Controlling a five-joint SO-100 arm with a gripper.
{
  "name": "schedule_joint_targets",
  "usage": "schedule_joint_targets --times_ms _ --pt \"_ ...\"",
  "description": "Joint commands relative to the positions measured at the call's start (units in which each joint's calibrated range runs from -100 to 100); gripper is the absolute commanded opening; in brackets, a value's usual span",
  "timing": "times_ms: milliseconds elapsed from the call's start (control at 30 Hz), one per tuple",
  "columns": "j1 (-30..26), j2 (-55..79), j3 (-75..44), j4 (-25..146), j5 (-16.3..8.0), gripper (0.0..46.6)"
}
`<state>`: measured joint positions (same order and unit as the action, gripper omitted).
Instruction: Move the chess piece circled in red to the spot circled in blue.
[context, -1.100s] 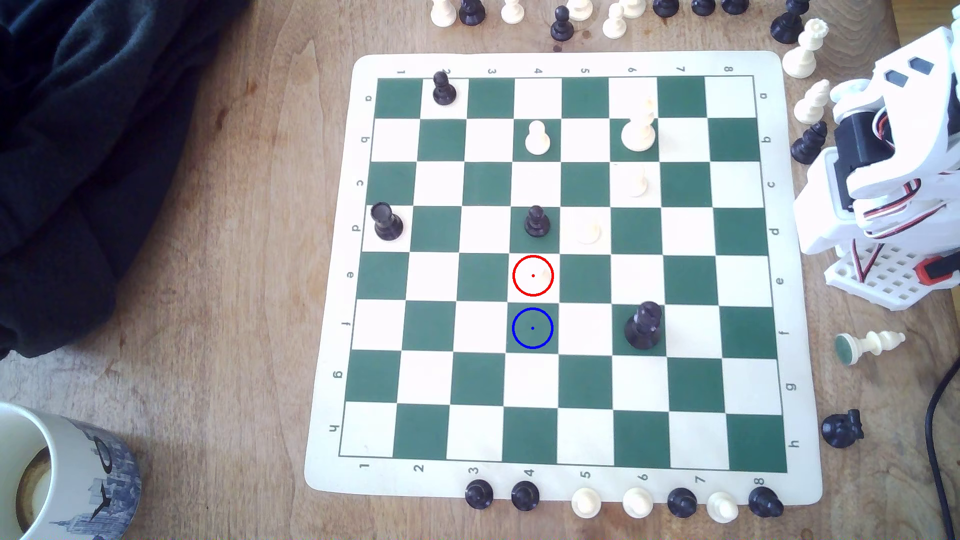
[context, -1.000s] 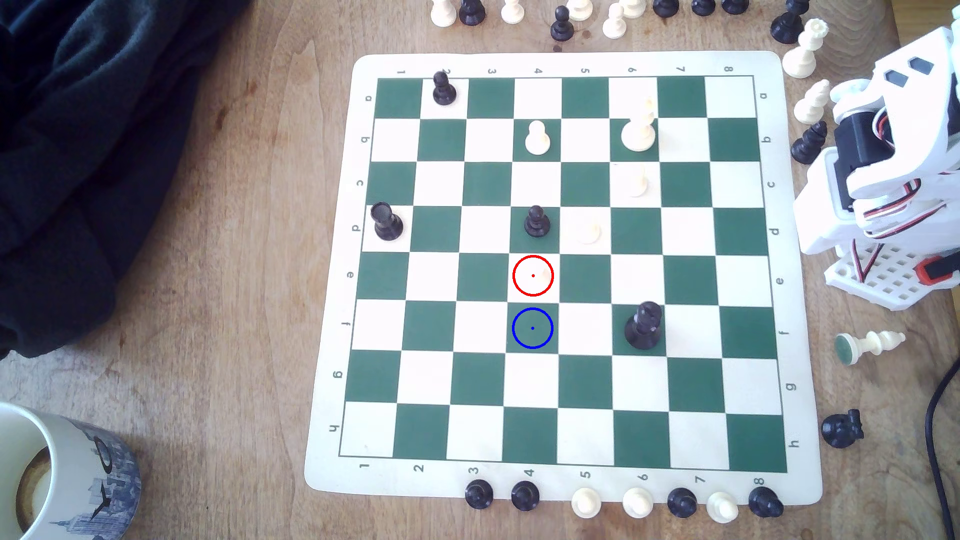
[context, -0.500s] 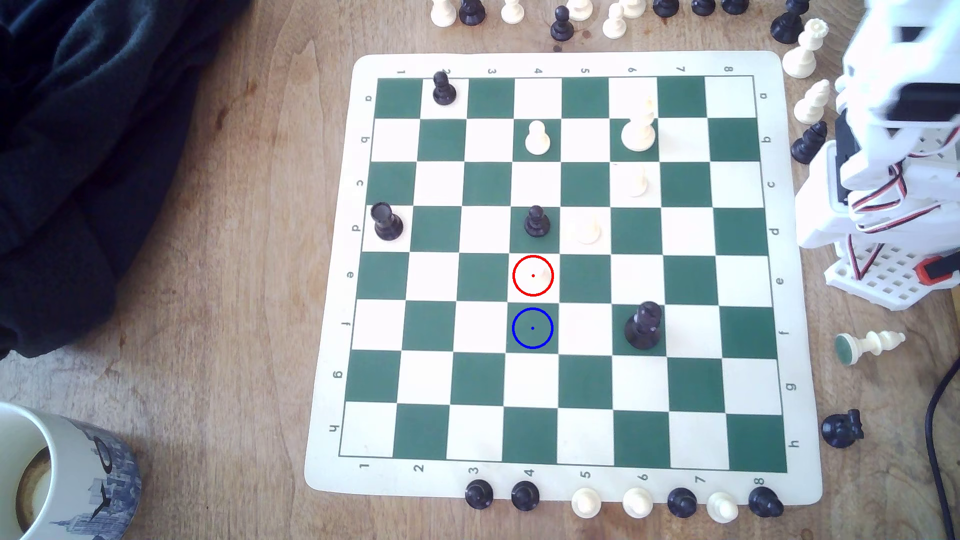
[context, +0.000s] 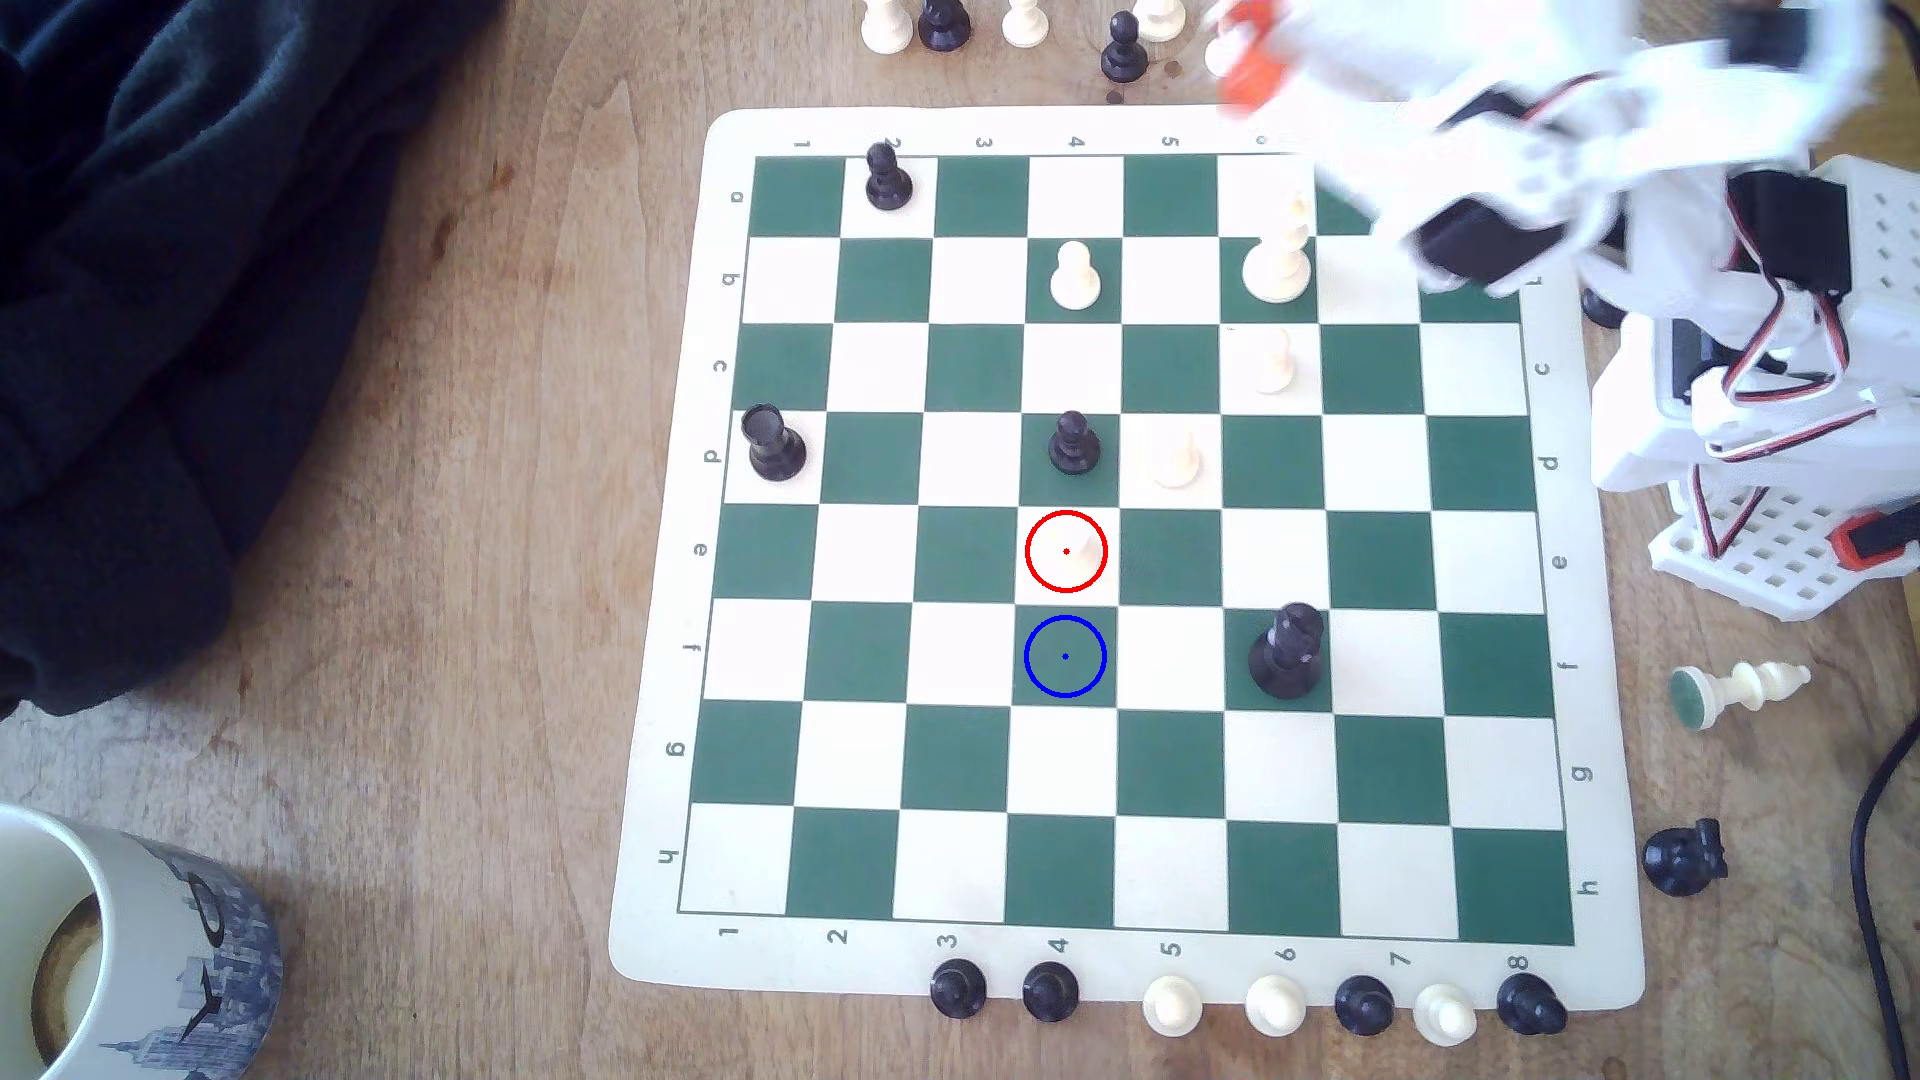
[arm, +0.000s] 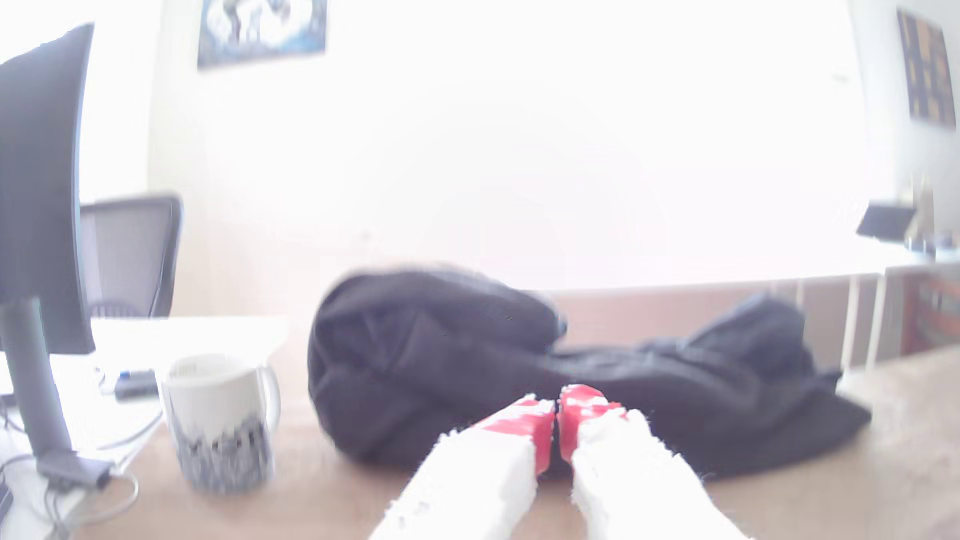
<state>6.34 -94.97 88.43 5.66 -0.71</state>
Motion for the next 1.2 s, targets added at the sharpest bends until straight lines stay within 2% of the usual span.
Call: schedule_joint_targets --times_ms 0,133,233,333,433,567,600,733,1100,1167 --pt "-0.91 1.76 -12.37 14.98 -2.88 0.2" --pt "-1.69 8.56 -19.44 23.17 -3.91 0.2" --pt "-4.19 19.85 -29.77 32.67 -4.4 0.2" --pt "-4.35 25.87 -36.21 38.9 -5.67 5.4" --pt "-4.58 32.41 -44.37 48.23 -5.52 5.3" --pt "-5.36 35.63 -46.27 51.59 -5.76 8.7" --pt "-5.83 37.93 -47.27 52.9 -5.71 10.9" --pt "-7.95 44.63 -49.99 54.95 -4.79 14.2" --pt "-10.84 61.02 -59.87 58.55 -6.06 13.8" --pt "-11.23 62.97 -60.87 58.39 -6.98 13.8"
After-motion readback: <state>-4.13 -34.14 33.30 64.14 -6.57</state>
